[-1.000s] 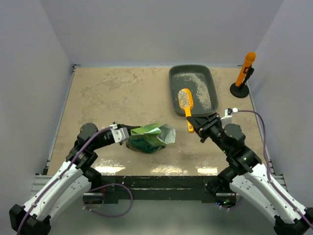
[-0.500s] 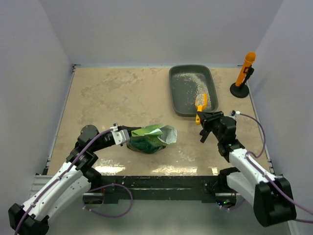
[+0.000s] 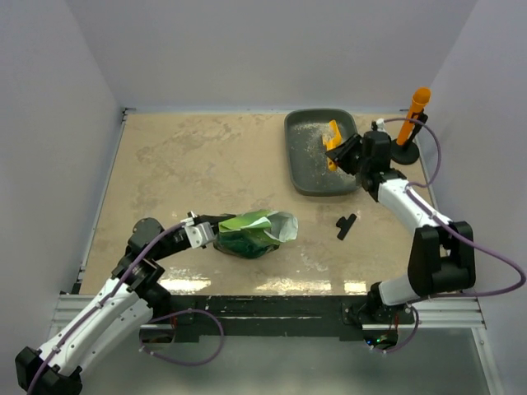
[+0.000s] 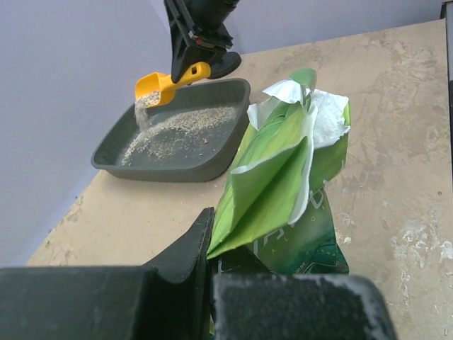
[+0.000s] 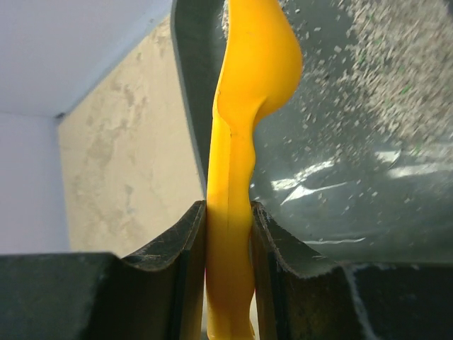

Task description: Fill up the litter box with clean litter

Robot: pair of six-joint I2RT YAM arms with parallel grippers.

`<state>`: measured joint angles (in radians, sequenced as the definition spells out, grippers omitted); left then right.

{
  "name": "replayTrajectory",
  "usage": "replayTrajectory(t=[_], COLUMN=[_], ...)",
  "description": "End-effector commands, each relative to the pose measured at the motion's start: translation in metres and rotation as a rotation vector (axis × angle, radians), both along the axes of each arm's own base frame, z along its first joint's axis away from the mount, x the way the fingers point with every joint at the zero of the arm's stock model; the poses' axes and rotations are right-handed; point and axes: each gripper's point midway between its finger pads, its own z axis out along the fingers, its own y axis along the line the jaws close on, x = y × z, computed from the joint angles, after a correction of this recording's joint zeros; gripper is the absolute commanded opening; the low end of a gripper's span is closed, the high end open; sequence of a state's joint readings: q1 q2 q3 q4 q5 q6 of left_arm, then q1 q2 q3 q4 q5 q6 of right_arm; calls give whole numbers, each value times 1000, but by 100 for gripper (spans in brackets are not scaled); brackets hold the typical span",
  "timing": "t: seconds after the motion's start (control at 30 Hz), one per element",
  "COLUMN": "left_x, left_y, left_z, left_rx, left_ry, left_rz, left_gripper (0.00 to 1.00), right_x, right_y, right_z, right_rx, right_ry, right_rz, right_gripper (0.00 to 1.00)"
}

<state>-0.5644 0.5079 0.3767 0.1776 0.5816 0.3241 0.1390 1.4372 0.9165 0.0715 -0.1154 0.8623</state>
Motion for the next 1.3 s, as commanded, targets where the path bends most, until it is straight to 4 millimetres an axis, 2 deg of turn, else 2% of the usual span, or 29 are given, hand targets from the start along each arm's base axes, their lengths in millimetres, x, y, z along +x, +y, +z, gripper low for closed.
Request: replayTrajectory(t=[0.0, 0.13, 0.17, 0.2, 0.23, 0.27, 0.3, 0.33, 0.4, 0.43, 0.53, 0.63, 0.7, 0.77, 1.0, 1.1, 1.17, 1.27], left_x=[-6, -8, -9, -10, -10, -11, -12, -12, -12, -12, -13, -15, -16, -16, -17, -17, -17, -17], left_y=[-1, 0, 0, 0, 0, 1, 1, 1, 1, 2, 3, 3, 2, 2, 2, 1, 1, 1], left_z=[21, 22, 23, 24, 22, 24, 24, 24, 24, 22, 24, 24, 24, 23, 22, 22, 21, 21], left_rx=[-70, -78, -79, -82, -79, -82, -82, -81, -80, -77, -81, -81, -82, -80, -77, -75, -74, -70], left_ry=[-59, -73, -77, -79, -79, -85, -86, -86, -90, -89, -96, -97, -96, -95, -95, -94, -92, -91], left_rz=[-15, -13, -15, -16, -13, -12, -14, -11, -11, -6, -4, -4, -9, -10, -8, -11, -11, -11], left_gripper=[0, 0, 0, 0, 0, 0, 0, 0, 0, 0, 0, 0, 0, 0, 0, 0, 0, 0], right_x=[8, 4, 7, 7, 0, 3, 1, -7, -7, -16, -23, -26, -31, -36, -50, -55, -54, -64], right_y=[-20, -24, -28, -29, -19, -24, -20, -6, -4, 12, 23, 27, 26, 34, 77, 98, 105, 122], right_z=[-7, -19, -14, -20, -23, -18, -24, -26, -21, -24, -17, -11, -19, -24, -45, -45, -45, -54], right_rx=[-298, -429, -486, -527, -574, -653, -697, -749, -868, -924, -1012, -986, -996, -968, -789, -706, -677, -603], right_ry=[81, 169, 166, 190, 211, 210, 235, 250, 256, 259, 239, 191, 194, 176, 106, 54, 38, 35], right_rz=[97, 167, 167, 170, 203, 186, 195, 226, 191, 226, 206, 216, 242, 305, 573, 678, 718, 829], right_gripper=[0, 0, 0, 0, 0, 0, 0, 0, 0, 0, 0, 0, 0, 0, 0, 0, 0, 0])
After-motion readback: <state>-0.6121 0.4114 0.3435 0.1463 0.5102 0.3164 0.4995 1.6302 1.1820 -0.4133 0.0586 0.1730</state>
